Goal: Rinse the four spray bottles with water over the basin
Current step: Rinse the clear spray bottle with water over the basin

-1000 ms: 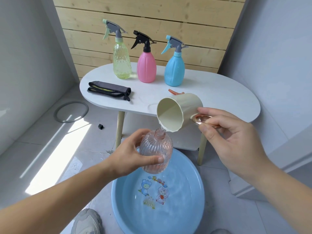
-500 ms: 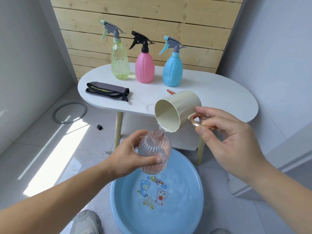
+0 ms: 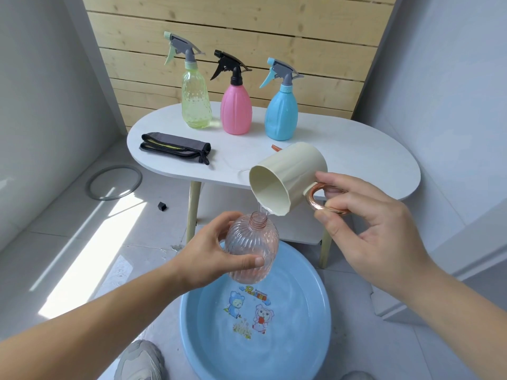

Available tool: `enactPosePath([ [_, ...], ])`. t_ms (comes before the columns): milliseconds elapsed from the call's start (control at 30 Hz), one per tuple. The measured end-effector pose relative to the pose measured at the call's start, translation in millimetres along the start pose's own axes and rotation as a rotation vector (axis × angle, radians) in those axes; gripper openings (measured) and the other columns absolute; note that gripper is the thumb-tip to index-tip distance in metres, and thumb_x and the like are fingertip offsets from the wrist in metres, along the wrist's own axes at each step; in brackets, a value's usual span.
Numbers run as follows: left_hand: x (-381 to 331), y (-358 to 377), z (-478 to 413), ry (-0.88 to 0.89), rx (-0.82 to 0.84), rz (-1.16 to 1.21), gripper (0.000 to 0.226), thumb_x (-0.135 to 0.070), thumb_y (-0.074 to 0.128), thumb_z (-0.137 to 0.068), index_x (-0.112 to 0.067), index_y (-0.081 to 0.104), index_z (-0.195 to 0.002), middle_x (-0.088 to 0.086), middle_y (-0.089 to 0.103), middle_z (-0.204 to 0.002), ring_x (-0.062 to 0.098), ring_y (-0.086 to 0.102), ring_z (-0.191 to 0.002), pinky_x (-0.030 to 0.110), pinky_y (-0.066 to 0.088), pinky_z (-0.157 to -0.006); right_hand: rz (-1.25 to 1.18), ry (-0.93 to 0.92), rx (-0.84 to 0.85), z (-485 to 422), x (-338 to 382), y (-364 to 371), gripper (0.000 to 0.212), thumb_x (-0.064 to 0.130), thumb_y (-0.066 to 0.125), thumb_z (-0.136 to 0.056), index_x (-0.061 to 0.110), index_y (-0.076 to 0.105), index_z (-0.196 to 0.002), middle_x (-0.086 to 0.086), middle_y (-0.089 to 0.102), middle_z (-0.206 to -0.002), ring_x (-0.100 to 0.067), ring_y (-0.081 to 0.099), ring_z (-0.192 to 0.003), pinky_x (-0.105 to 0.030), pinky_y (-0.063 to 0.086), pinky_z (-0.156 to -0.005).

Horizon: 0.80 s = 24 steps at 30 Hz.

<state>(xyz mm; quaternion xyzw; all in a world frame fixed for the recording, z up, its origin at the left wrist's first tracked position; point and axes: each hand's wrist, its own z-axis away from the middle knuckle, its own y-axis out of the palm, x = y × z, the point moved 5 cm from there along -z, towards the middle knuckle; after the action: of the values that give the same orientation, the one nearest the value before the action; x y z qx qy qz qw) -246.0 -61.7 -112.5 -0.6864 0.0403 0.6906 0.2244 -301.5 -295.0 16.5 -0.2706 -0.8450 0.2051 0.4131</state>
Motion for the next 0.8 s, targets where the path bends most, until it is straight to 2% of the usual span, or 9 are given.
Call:
enactPosePath([
  [133,0.0,1.0,0.0,-0.003,0.003,0.005,0.079,-0.043,0.097,-0.055,-0.035,0.061,-0.125,-0.013,0.073,-0.118,0.007,0.068,-0.115,0.03,0.055,-0.1,0.054,-0.073,-0.003,0.4,2.7,0.7,0.025,0.03,0.061,-0.088,0.01,0.072,-0.079,0.006,0.062,-0.131,-0.017,0.067,-0.11,-0.033,0.051,-0.097],
  [300,1.1,0.6,-0.3,-0.006,0.004,-0.002,0.081,-0.045,0.097,-0.055,-0.035,0.061,-0.126,-0.012,0.073,-0.119,0.009,0.068,-0.115,0.034,0.055,-0.102,0.132,-0.207,0.015,1.3,7.5,2.5,0.025,0.023,0.062,-0.091,0.004,0.071,-0.079,-0.006,0.063,-0.131,-0.025,0.064,-0.112,-0.033,0.051,-0.099],
  [433,2.4,0.8,0.1,-0.011,-0.003,-0.006,0.084,-0.047,0.097,-0.053,-0.034,0.06,-0.127,-0.013,0.072,-0.12,0.008,0.067,-0.117,0.035,0.055,-0.104,0.229,-0.344,0.033,2.1,10.5,5.0,0.024,0.018,0.063,-0.092,0.001,0.069,-0.075,-0.011,0.064,-0.13,-0.032,0.062,-0.108,-0.038,0.048,-0.096],
  [567,3.8,-1.0,-0.5,-0.013,-0.017,-0.019,0.086,-0.049,0.098,-0.053,-0.032,0.06,-0.129,-0.01,0.072,-0.121,0.009,0.067,-0.118,0.039,0.053,-0.107,0.264,-0.402,0.049,2.9,10.6,9.2,0.024,0.015,0.063,-0.092,0.0,0.068,-0.074,-0.015,0.064,-0.129,-0.035,0.061,-0.109,-0.039,0.047,-0.096],
  [667,4.7,-1.6,-0.9,-0.019,-0.023,-0.022,0.089,-0.051,0.098,-0.052,-0.032,0.059,-0.129,-0.01,0.072,-0.12,0.009,0.067,-0.118,0.039,0.053,-0.107,0.196,-0.258,0.033,4.1,4.1,8.2,0.023,0.02,0.063,-0.091,0.004,0.069,-0.077,-0.008,0.064,-0.13,-0.026,0.064,-0.11,-0.034,0.049,-0.096],
  [733,7.1,-2.5,-1.2,-0.03,-0.033,-0.015,0.094,-0.051,0.097,-0.051,-0.03,0.057,-0.132,-0.007,0.071,-0.123,0.009,0.067,-0.119,0.04,0.053,-0.108,0.024,0.023,0.006,3.3,-6.1,7.4,0.022,0.03,0.062,-0.091,0.013,0.07,-0.079,0.003,0.065,-0.13,-0.01,0.066,-0.111,-0.024,0.048,-0.097],
  [800,8.1,-4.0,-0.8,-0.038,-0.037,-0.008,0.101,-0.051,0.097,-0.05,-0.03,0.053,-0.139,-0.008,0.069,-0.129,0.007,0.065,-0.121,0.039,0.052,-0.11,-0.156,0.303,0.004,7.5,-22.7,12.7,0.019,0.031,0.064,-0.093,0.022,0.071,-0.078,0.009,0.069,-0.123,-0.002,0.065,-0.111,-0.017,0.047,-0.095],
])
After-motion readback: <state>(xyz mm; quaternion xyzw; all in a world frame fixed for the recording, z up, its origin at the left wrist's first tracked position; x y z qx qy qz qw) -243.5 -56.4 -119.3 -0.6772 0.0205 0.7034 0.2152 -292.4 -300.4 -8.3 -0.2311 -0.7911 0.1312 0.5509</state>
